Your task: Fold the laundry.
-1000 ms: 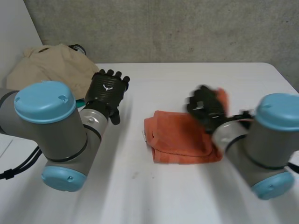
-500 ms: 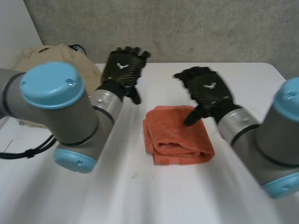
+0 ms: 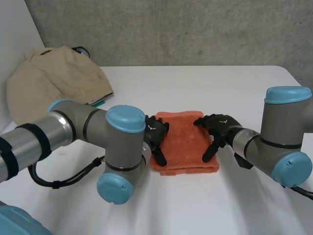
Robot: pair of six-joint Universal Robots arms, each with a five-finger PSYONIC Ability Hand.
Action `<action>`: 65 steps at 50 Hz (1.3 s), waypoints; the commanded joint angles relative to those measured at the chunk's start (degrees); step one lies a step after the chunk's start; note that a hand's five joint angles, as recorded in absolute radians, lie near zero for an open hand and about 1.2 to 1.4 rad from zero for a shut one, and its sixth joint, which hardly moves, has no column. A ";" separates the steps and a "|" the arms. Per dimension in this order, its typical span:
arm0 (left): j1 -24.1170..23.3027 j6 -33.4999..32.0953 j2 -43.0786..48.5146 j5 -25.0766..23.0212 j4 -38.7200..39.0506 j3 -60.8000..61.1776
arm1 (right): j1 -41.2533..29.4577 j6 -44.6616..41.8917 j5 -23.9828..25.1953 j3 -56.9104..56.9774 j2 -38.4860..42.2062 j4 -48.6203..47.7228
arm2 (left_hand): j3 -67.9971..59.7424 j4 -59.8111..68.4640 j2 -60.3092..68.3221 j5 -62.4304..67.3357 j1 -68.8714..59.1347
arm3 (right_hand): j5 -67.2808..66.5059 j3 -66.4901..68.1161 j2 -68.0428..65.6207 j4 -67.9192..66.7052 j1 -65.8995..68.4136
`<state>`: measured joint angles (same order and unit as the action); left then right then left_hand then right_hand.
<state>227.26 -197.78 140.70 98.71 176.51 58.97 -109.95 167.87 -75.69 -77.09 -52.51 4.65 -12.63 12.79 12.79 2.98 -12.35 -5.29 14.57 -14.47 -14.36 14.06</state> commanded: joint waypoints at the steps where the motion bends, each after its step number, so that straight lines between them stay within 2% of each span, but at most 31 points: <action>1: 0.11 -0.85 -8.14 -1.50 0.50 2.55 | 0.79 -3.69 -5.51 -4.38 -6.02 -1.66 | 1.06 -1.23 -1.23 -1.41 0.78 | -2.70 3.42 -3.52 -3.64 3.93; 3: 0.11 -0.85 -10.00 -2.47 0.77 2.82 | 0.79 -3.60 -8.32 -7.28 -8.83 -4.37 | 1.57 -1.74 -1.74 -1.92 1.29 | -2.03 2.75 -2.85 -2.96 3.26; 7: 0.38 -0.76 -14.92 -7.65 1.91 2.90 | 0.79 -3.60 -11.93 -12.37 -11.82 -9.39 | 1.57 -1.74 -1.74 -1.92 1.29 | -0.68 1.40 -1.50 -1.62 1.91; 8: 0.64 -0.41 -16.49 -10.79 2.26 2.90 | 0.79 -3.51 -12.28 -13.43 -12.17 -10.00 | 1.57 -1.74 -1.74 -1.92 1.29 | -0.35 1.07 -1.17 -1.28 1.58; 11: 1.34 0.38 -18.09 -15.55 2.26 2.82 | 0.70 -1.76 -12.55 -17.12 -12.44 -11.76 | 1.07 -1.24 -1.24 -1.42 0.79 | 0.33 0.39 -0.49 -0.61 0.90; 13: 2.57 2.13 -19.49 -21.52 1.91 2.90 | 0.62 0.26 -12.64 -18.53 -12.53 -12.03 | 0.90 -1.07 -1.07 -1.25 0.62 | 0.33 0.39 -0.49 -0.61 0.90; 15: 3.62 3.80 -20.11 -26.18 1.74 2.82 | 0.53 4.56 -12.11 -20.29 -12.53 -12.29 | 0.90 -1.07 -1.07 -1.25 0.62 | 0.33 0.39 -0.49 -0.61 0.90; 16: 4.41 5.90 -20.46 -30.90 1.65 2.82 | 0.53 6.14 -11.85 -20.56 -12.53 -12.30 | 0.73 -0.90 -0.90 -1.09 0.45 | 0.33 0.39 -0.49 -0.61 0.90; 20: 6.26 11.78 -20.90 -40.76 1.21 2.82 | 0.53 13.00 -8.34 -21.61 -12.26 -13.70 | 0.39 -0.56 -0.56 -0.75 0.11 | 0.33 0.39 -0.49 -0.61 0.90; 24: 7.06 15.75 -21.52 -45.62 1.21 2.82 | 0.70 17.40 -3.94 -21.70 -11.39 -15.11 | 0.06 -0.23 -0.23 -0.41 -0.22 | 0.00 0.73 -0.83 -0.94 1.23; 28: 7.06 16.20 -22.13 -45.81 1.21 3.08 | 0.18 19.08 -2.18 -20.91 -8.49 -16.51 | 0.06 -0.23 -0.23 -0.41 -0.22 | -0.51 1.23 -1.33 -1.45 1.74; 40: 6.97 16.29 -22.75 -45.54 1.30 4.05 | -2.28 18.55 -2.97 -16.08 -1.98 -17.48 | 0.06 -0.23 -0.23 -0.41 -0.22 | -5.05 5.77 -5.87 -5.98 6.27; 43: 7.06 16.20 -22.75 -45.63 1.38 4.57 | -2.46 18.73 -3.67 -15.55 -1.63 -18.44 | 0.06 -0.23 -0.23 -0.41 -0.22 | -21.80 22.52 -22.62 -22.73 23.03; 44: 7.06 16.20 -22.66 -45.63 1.38 4.66 | -2.46 18.81 -3.84 -15.55 -1.63 -18.97 | -0.11 -0.06 -0.06 -0.24 -0.39 | -33.36 34.08 -34.19 -34.30 34.59; 45: 7.06 16.20 -22.75 -45.63 1.38 4.66 | -2.46 19.08 -4.02 -15.55 -1.89 -20.28 | 0.05 -0.22 -0.22 -0.41 -0.22 | -62.96 63.68 -63.78 -63.89 64.18; 46: 7.06 16.29 -22.66 -45.63 1.38 4.66 | -2.46 19.16 -4.11 -15.55 -1.98 -21.08 | 0.06 -0.23 -0.23 -0.41 -0.22 | -64.69 65.41 -65.51 -65.63 65.92; 51: 7.23 16.29 -22.84 -45.63 1.38 4.66 | -2.37 18.99 -4.81 -14.15 -2.07 -23.98 | -0.11 -0.06 -0.06 -0.24 -0.39 | -64.71 65.43 -65.53 -65.64 65.94; 58: 7.23 16.29 -23.89 -45.45 1.47 4.66 | -1.15 18.81 -9.55 -6.25 0.30 -23.81 | 0.05 -0.22 -0.22 -0.41 -0.22 | -64.71 65.43 -65.53 -65.64 65.94; 65: 7.50 16.29 -25.47 -44.31 1.47 4.66 | 8.16 18.37 -11.40 9.39 7.94 -19.60 | 0.06 -0.23 -0.23 -0.41 -0.22 | -64.71 65.43 -65.53 -65.64 65.94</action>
<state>234.57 -181.49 116.41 53.60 177.96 63.64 -108.21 186.53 -85.85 -79.12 -50.24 -18.39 -12.63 12.79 12.53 2.80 -12.25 -54.54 61.66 -54.92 -68.59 41.67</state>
